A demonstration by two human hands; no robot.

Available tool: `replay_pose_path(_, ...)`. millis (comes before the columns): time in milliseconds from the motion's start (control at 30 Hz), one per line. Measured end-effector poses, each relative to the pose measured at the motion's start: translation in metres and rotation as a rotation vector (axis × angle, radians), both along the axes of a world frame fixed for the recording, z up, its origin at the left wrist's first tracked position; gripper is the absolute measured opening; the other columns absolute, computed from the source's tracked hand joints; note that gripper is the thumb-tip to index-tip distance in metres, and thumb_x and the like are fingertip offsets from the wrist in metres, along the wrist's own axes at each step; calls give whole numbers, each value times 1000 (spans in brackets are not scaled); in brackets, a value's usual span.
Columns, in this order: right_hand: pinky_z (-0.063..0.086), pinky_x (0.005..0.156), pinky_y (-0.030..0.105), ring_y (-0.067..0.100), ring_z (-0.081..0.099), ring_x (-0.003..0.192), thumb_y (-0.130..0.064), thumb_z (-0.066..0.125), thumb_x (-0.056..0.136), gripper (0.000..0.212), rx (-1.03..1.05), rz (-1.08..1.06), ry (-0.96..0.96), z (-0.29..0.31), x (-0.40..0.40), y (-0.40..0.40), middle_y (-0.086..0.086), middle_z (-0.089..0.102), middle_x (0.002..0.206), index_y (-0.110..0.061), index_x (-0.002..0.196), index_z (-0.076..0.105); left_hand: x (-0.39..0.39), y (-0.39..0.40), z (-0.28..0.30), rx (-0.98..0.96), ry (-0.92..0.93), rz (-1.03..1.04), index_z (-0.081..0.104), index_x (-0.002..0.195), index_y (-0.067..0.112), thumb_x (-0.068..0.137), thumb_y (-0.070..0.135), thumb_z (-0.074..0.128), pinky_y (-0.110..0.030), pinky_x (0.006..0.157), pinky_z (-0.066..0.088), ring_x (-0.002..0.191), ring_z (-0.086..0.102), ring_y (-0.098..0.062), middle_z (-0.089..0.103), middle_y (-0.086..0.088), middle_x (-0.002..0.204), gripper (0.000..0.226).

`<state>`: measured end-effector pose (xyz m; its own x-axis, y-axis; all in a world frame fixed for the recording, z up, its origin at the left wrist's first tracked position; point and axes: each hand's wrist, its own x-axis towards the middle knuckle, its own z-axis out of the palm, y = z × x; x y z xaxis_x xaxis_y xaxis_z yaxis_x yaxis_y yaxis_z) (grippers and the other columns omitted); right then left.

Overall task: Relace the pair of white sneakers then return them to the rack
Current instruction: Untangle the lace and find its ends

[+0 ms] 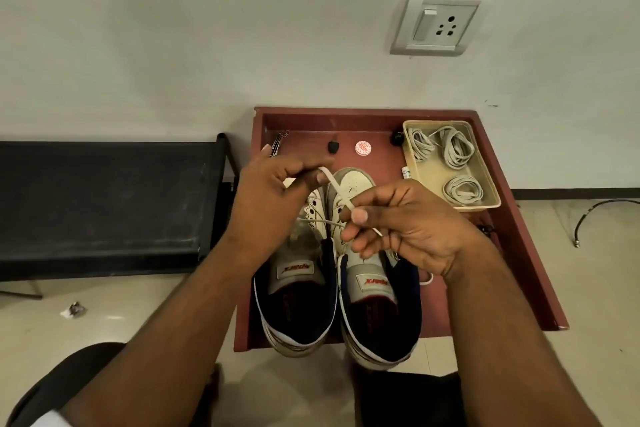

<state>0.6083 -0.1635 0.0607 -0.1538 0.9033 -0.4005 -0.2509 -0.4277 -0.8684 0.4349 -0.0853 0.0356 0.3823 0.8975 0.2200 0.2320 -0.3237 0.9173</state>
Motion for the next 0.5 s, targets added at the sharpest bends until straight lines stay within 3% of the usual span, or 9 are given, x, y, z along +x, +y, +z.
replay_pose_path(100,59,57,25,17,72,65,-3,63,73,17,131,-209,243,3,-16,5,13,74,79,-6,80,78,4,-2,-7,-39,41,-53,72,101,23,87,7,69,-24,87,54,86,69,-2,73,10,90,21)
replay_pose_path(200,60,66,26,16,74,76,-2,59,72,22,263,-484,473,4,-30,12,8,76,84,-11,76,79,8,-6,-9,-23,166,-192,69,84,23,89,12,70,-14,65,46,71,62,0,66,9,73,12)
replay_pose_path(267,59,82,30,18,73,91,-2,62,70,21,342,-604,466,1,-32,17,7,76,92,-10,80,79,10,-8,-9,-18,207,-273,69,80,17,89,28,68,-21,60,46,67,62,-9,65,5,68,15)
replay_pose_path(300,56,91,33,19,71,98,-3,66,70,20,372,-644,366,-2,-29,18,6,76,96,-10,83,79,9,-9,-9,-33,225,-295,71,81,15,89,35,65,-23,59,47,67,63,-12,66,3,68,22)
replay_pose_path(367,52,97,34,17,69,105,-1,72,72,21,426,-655,-35,-9,-17,15,1,76,101,-13,88,79,4,-6,-6,-109,242,-296,73,83,17,90,37,67,-18,57,47,65,62,-9,67,3,69,21)
replay_pose_path(433,53,92,26,10,70,100,2,73,78,24,452,-540,-448,-17,-3,9,-10,76,95,-20,88,77,-3,-1,-2,-166,218,-282,73,82,18,86,34,72,-13,55,44,59,58,-6,66,2,68,16)
replay_pose_path(500,55,86,22,4,71,90,-1,75,80,28,403,-396,-659,-21,5,5,-20,74,87,-28,86,76,-10,5,3,-192,160,-278,72,79,14,81,35,74,-13,54,43,56,53,-4,64,2,67,21)
